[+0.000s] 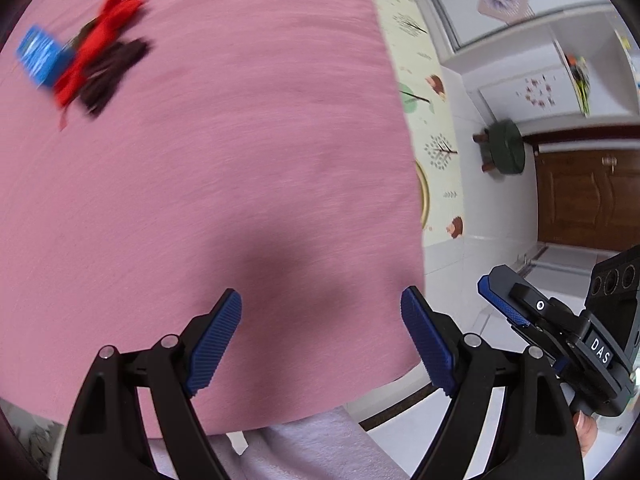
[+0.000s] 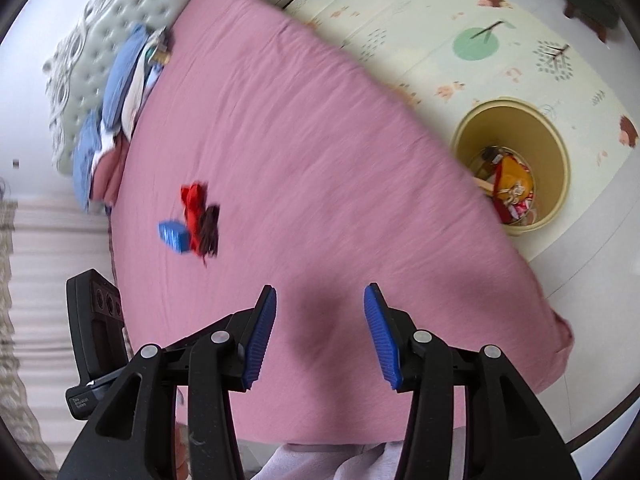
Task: Collect trash
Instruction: 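Move both open tools back over the blue box and socks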
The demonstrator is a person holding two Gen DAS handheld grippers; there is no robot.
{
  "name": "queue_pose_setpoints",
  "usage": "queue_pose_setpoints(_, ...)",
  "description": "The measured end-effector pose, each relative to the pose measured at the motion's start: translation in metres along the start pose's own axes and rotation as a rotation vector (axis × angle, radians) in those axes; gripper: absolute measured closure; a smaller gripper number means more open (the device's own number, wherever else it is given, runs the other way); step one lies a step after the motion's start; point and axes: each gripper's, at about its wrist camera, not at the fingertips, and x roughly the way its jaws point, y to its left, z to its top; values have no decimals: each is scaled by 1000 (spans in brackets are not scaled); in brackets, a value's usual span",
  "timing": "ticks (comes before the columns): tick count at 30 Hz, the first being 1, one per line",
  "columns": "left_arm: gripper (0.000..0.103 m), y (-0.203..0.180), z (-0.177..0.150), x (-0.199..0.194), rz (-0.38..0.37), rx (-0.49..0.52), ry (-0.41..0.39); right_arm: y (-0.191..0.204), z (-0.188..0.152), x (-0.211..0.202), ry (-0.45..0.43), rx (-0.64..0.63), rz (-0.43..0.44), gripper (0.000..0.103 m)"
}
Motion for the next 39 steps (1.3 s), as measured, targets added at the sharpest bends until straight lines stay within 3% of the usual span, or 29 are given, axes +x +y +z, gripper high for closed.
queue_pose_setpoints(11, 21, 127, -9, -49, -7, -170, -62, 92, -40, 64, 77, -98, 14, 57)
queue_pose_setpoints(19, 20, 201, 10, -85, -1, -298, -123, 152, -47, 106, 125, -162, 30, 57)
queue_pose_setpoints(28, 20, 239, 57, -99, 15, -390, -157, 206, -14, 151, 187, -226, 29, 57)
queue_pose_setpoints(39, 18, 277, 129, -79, 5, -519, -144, 243, 44, 217, 231, -265, -12, 57)
